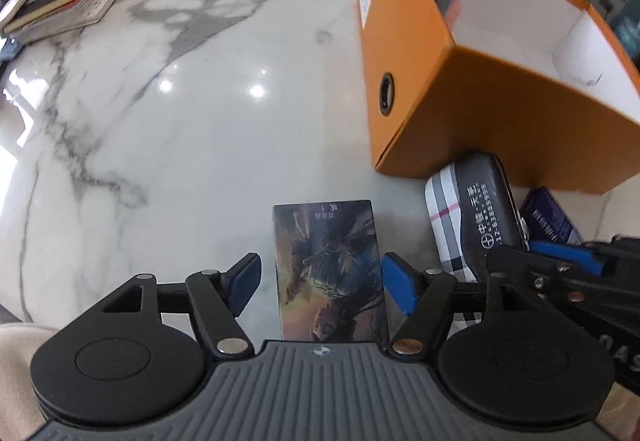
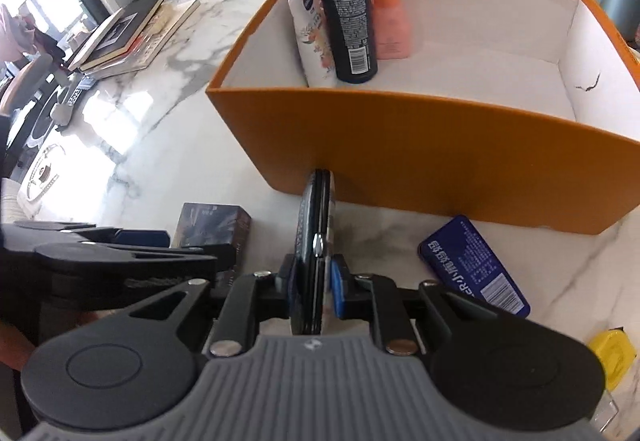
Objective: Organize rigid objects
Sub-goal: 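Lift the card box and plaid case and carry both over the box, then lower the card box into the box with the left tool while the right tool lowers the plaid case, then open both tools to release the items and withdraw from the box, then grasp the brown cardboard square with the left tool while the right tool grasps the clear cube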
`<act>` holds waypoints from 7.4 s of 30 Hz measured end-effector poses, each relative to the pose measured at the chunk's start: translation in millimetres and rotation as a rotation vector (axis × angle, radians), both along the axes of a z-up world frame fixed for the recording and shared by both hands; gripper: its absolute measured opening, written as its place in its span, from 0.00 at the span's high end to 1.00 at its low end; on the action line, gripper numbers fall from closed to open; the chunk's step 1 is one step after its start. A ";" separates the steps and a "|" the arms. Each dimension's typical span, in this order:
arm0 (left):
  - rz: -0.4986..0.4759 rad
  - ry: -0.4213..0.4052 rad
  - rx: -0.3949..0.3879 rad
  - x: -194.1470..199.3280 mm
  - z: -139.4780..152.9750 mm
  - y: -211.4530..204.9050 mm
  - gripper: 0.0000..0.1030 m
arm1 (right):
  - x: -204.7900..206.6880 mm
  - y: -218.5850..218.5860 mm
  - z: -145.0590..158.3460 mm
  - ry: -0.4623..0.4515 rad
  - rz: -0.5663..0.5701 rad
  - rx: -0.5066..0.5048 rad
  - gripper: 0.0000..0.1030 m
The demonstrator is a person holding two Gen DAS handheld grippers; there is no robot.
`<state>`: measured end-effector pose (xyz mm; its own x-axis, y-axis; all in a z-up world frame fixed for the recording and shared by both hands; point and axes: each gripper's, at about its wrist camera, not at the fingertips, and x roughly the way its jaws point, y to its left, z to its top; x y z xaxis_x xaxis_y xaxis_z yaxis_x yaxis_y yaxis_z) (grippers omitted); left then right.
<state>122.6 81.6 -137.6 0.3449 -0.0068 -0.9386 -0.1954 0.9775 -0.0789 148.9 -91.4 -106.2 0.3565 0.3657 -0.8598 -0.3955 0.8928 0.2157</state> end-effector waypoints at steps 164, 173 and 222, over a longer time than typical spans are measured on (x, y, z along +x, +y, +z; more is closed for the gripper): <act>0.020 -0.177 -0.167 91.6 77.9 26.9 0.89 | 134.6 -13.4 -27.0 0.281 -0.230 0.035 0.66; -0.015 -0.206 -0.147 77.4 88.4 26.7 0.88 | 122.5 -10.2 -14.7 0.172 -0.203 -0.021 0.56; -0.656 -0.091 -0.003 -8.1 21.7 -185.6 0.23 | -37.1 -185.0 -14.5 0.181 -0.530 -0.057 0.37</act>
<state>114.5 -104.0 -115.9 0.3461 -0.2448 -0.9057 0.4475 0.8915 -0.0699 111.8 -276.4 -120.6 0.3238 0.1279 -0.9374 0.1495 0.9715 0.1842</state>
